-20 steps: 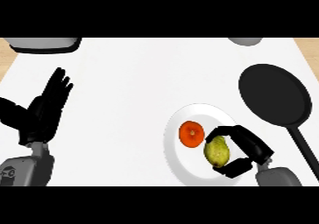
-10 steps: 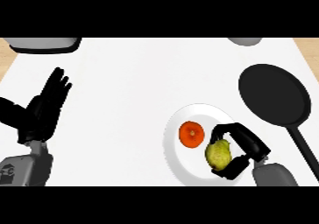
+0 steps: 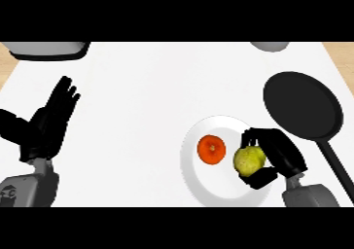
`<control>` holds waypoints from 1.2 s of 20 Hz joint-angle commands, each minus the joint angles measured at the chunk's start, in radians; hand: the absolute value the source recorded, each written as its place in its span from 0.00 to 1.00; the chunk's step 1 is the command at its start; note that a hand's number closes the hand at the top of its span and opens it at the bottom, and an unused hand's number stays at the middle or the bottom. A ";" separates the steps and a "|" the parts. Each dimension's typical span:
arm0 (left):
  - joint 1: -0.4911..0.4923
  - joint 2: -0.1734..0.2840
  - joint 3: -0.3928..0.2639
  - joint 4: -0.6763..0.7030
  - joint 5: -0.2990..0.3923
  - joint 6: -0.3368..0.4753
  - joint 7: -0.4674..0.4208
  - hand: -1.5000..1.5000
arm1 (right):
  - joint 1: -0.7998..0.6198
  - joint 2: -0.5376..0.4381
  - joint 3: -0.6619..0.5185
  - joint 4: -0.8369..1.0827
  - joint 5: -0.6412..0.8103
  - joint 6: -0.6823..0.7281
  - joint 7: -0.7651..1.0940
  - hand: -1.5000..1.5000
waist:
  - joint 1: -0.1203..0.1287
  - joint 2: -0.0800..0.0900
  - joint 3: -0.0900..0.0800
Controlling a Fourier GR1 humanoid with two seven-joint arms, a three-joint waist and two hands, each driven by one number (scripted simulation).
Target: Pick the pear from the plate and place it in the pan
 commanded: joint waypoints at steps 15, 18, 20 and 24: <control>0.044 -0.008 0.002 -0.040 -0.010 0.000 -0.010 0.50 | -0.174 0.075 0.074 -0.676 0.357 0.321 0.551 1.00 | 0.005 0.007 0.004; 0.001 -0.014 -0.003 0.029 -0.010 -0.015 -0.036 0.50 | -0.224 0.056 -0.030 -0.567 0.341 0.258 0.520 1.00 | 0.005 0.009 0.004; -0.065 0.019 0.036 0.042 0.011 -0.014 0.010 0.50 | -0.290 0.047 -0.123 -0.524 0.296 0.246 0.510 1.00 | 0.005 0.011 0.005; 0.034 0.001 0.015 -0.038 0.013 -0.030 -0.014 0.50 | -0.294 -0.004 -0.245 -0.384 0.243 0.132 0.427 1.00 | 0.012 0.010 0.005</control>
